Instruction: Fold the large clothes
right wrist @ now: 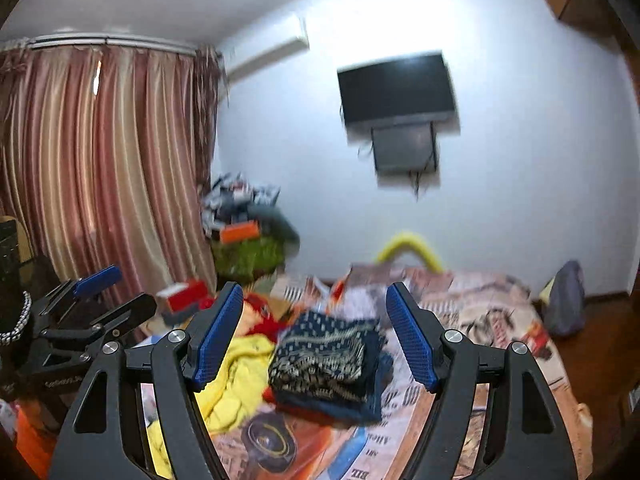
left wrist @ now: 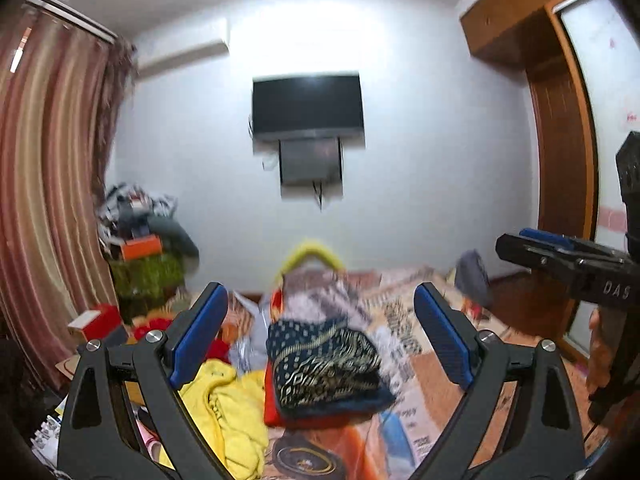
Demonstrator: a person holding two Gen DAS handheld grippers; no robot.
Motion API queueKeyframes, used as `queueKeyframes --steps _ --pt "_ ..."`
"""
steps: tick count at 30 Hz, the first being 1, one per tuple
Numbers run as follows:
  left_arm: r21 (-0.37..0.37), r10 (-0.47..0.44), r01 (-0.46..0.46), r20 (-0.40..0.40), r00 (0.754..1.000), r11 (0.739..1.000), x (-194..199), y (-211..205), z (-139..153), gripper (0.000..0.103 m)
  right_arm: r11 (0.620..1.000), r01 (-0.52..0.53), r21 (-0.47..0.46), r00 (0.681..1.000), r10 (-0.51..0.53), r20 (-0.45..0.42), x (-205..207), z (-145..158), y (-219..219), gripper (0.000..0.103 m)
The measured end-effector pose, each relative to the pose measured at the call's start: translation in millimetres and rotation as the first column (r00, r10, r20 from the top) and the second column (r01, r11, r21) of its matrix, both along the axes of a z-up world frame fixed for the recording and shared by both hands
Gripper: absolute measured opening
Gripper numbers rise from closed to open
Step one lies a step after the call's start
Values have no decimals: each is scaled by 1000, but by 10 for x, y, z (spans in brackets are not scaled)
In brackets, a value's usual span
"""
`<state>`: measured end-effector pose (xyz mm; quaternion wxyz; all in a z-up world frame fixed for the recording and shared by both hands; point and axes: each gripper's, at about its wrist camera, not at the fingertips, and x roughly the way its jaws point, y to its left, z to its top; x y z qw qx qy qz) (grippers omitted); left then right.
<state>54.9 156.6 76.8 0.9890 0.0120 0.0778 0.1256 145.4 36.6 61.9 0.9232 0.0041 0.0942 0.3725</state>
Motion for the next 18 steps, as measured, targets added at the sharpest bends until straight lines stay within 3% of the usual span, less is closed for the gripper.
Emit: queueKeyframes --steps 3,7,16,18 --pt "-2 13 -13 62 998 1000 -268 -151 10 95 1000 20 20 998 -21 56 -248 13 -52 71" --pt "-31 56 -53 107 993 998 -519 -246 -78 96 998 51 39 997 -53 54 -375 -65 -75 72" --pt "-76 99 -94 65 993 993 -689 -252 -242 102 995 104 -2 993 -104 47 -413 -155 3 101" --pt "-78 104 -100 56 993 992 -691 -252 -263 102 993 118 4 992 -118 53 -423 -158 18 103"
